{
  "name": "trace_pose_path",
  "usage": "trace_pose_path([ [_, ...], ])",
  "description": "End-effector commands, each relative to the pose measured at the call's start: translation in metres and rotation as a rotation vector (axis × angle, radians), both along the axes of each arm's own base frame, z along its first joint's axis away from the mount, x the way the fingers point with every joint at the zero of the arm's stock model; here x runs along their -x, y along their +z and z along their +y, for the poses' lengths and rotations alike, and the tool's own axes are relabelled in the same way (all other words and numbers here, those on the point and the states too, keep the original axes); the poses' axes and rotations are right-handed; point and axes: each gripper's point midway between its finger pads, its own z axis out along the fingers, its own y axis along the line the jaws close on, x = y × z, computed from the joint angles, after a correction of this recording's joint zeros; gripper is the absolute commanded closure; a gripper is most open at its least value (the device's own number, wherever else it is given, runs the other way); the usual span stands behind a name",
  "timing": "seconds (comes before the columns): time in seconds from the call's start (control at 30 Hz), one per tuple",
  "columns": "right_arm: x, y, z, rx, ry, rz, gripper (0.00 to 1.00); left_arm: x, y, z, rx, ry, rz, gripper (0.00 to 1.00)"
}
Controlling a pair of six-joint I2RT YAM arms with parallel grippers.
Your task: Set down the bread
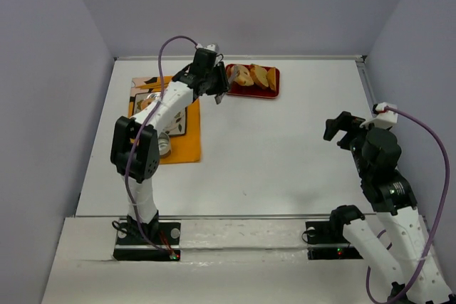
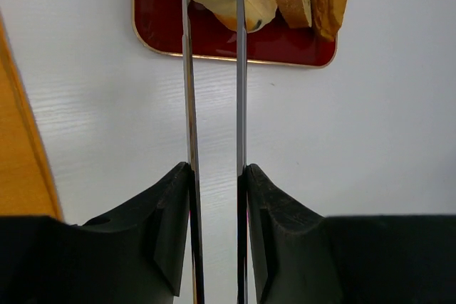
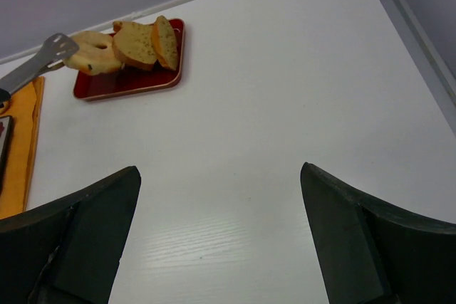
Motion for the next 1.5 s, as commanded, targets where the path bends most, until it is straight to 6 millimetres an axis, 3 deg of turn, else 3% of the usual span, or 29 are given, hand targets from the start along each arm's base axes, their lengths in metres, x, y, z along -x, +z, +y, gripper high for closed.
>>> trace_pose_path([
  [0.0, 0.0, 0.012, -0.005, -0.01, -0.028, -0.051, 0.0, -0.011, 0.069, 0.031, 0.0, 0.077, -0.154, 0.94],
  [0.2, 0.0, 0.011, -0.006, -0.008, -0.035, -0.05, 0.0, -0.01, 0.078, 0.055, -0.048, 0.145, -0.175, 0.94],
  [0.4, 0.0, 0.011, -0.006, -0.008, -0.034, -0.048, 0.0, -0.001, 0.1, 0.083, -0.084, 0.206, -0.217, 0.94],
  [0.57, 0.0, 0.012, -0.005, -0.01, -0.028, -0.051, 0.0, 0.029, 0.104, 0.128, -0.101, 0.316, -0.233, 0.94],
  [0.6, 0.0, 0.012, -0.004, -0.011, -0.025, -0.049, 0.0, 0.04, 0.114, 0.138, -0.083, 0.343, -0.256, 0.94],
  [0.7, 0.0, 0.013, -0.002, -0.017, -0.01, -0.052, 0.0, 0.063, 0.09, 0.166, -0.081, 0.416, -0.213, 0.94],
  [0.83, 0.0, 0.013, 0.002, -0.024, 0.007, -0.051, 0.0, 0.109, 0.067, 0.201, -0.085, 0.511, -0.173, 0.92],
  [1.03, -0.003, 0.01, 0.011, -0.032, 0.055, -0.037, 0.0, 0.148, 0.019, 0.22, -0.073, 0.568, -0.075, 0.92],
  [1.23, -0.005, 0.008, 0.015, -0.034, 0.071, -0.028, 0.0, 0.159, -0.003, 0.231, -0.098, 0.602, -0.026, 0.9],
  [1.3, -0.005, 0.007, 0.015, -0.033, 0.07, -0.025, 0.0, 0.16, -0.005, 0.235, -0.112, 0.616, -0.018, 0.83],
  [1.33, -0.005, 0.008, 0.014, -0.032, 0.069, -0.028, 0.0, 0.159, -0.003, 0.237, -0.113, 0.619, -0.022, 0.71],
  [1.4, -0.005, 0.007, 0.014, -0.031, 0.066, -0.027, 0.0, 0.156, 0.001, 0.237, -0.107, 0.611, -0.032, 0.65],
  [1.43, -0.005, 0.007, 0.013, -0.031, 0.064, -0.029, 0.0, 0.154, 0.006, 0.237, -0.103, 0.612, -0.044, 0.56],
  [1.47, -0.005, 0.007, 0.014, -0.03, 0.064, -0.027, 0.0, 0.153, 0.009, 0.237, -0.101, 0.612, -0.05, 0.56],
])
